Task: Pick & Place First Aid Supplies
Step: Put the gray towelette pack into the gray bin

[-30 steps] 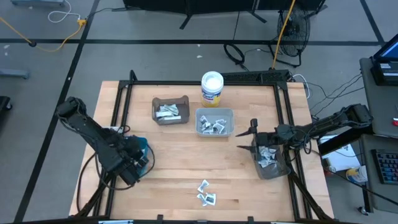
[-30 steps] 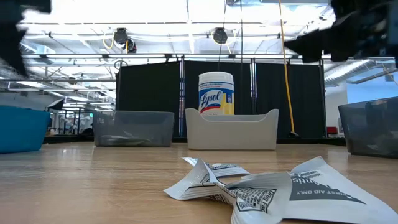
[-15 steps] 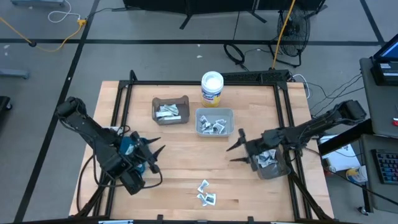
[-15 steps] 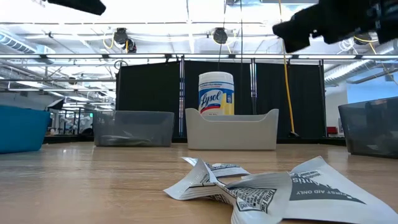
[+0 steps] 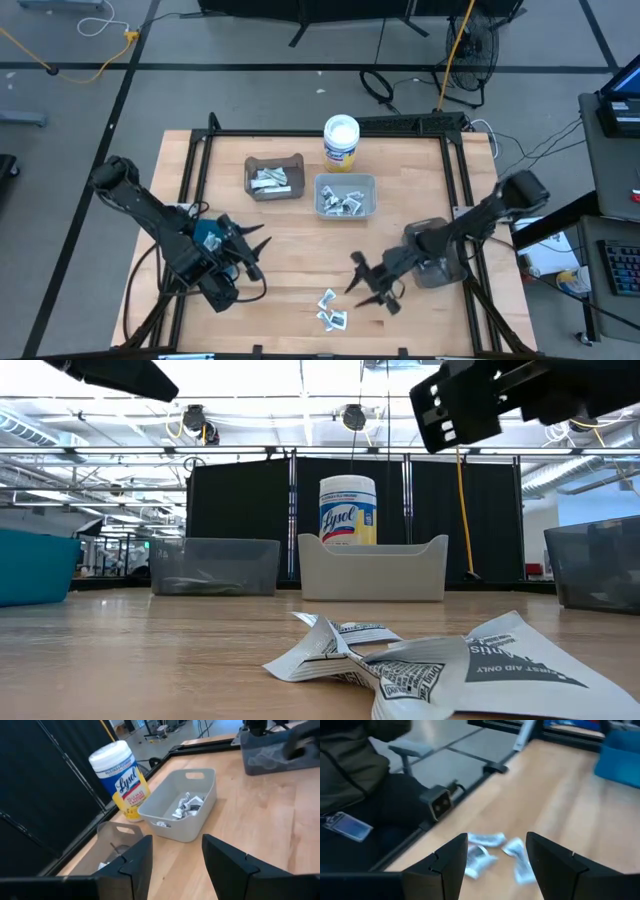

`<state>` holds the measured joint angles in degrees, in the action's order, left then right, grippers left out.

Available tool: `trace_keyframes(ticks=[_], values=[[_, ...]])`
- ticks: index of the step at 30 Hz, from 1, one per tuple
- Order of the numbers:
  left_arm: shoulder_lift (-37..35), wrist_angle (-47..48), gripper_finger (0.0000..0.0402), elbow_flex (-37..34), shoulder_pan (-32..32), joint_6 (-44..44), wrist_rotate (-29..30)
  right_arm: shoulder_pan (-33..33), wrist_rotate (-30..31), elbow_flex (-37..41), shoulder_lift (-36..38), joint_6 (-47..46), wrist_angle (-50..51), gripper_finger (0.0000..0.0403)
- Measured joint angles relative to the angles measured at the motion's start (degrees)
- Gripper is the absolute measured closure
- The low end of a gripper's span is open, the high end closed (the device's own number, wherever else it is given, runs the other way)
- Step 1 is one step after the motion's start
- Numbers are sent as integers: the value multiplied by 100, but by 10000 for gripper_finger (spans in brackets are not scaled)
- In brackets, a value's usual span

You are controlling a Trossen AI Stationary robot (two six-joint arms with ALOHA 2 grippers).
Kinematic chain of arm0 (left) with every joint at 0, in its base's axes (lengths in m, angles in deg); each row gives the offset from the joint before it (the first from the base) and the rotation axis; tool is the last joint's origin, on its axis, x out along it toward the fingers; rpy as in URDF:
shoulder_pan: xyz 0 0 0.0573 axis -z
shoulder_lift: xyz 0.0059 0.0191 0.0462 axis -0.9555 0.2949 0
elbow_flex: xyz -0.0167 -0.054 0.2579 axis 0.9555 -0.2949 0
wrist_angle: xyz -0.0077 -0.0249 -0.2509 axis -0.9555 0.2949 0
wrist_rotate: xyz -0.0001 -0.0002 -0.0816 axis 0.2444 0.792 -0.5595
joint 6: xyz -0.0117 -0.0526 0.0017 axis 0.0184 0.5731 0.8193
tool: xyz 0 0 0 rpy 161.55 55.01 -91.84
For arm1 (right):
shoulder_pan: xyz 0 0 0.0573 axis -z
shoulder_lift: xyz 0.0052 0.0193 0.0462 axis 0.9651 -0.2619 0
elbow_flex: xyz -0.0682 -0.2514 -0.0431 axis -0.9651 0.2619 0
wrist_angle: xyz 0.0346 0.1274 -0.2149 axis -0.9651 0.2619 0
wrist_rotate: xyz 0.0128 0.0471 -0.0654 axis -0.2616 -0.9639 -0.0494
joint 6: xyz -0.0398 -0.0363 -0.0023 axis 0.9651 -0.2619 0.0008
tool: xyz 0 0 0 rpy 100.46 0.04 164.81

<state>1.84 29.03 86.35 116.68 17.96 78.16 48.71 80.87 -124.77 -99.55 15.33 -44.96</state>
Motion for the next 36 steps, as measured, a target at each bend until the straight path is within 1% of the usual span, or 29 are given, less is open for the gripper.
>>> trace_keyframes(ticks=[4, 6, 12, 16, 21, 27, 31, 36], values=[[1, -283, 227, -213, 44, 94, -33, -250, 108, -194, -598, -11, -576, 206], [0, -481, 227, -284, 64, 101, -42, -329, 308, -313, -860, -50, -644, 206], [2, -1111, 227, -411, 130, -146, -46, -489, 296, -728, -1561, -177, -587, 206], [2, -1302, 227, -411, 129, -328, -43, -584, 381, -903, -1725, -178, -356, 206], [2, -1370, 227, -411, 125, -394, -48, -689, 881, -983, -1862, -130, -359, 206], [2, -1371, 227, -413, 125, -374, -48, -702, 977, -981, -2078, -178, -342, 206], [2, -1369, 227, -413, 125, -371, -50, -701, 1365, -981, -2099, -280, -166, 206], [2, -1365, 227, -411, 124, -379, -50, -673, 1374, -981, -2104, -596, 191, 206]])
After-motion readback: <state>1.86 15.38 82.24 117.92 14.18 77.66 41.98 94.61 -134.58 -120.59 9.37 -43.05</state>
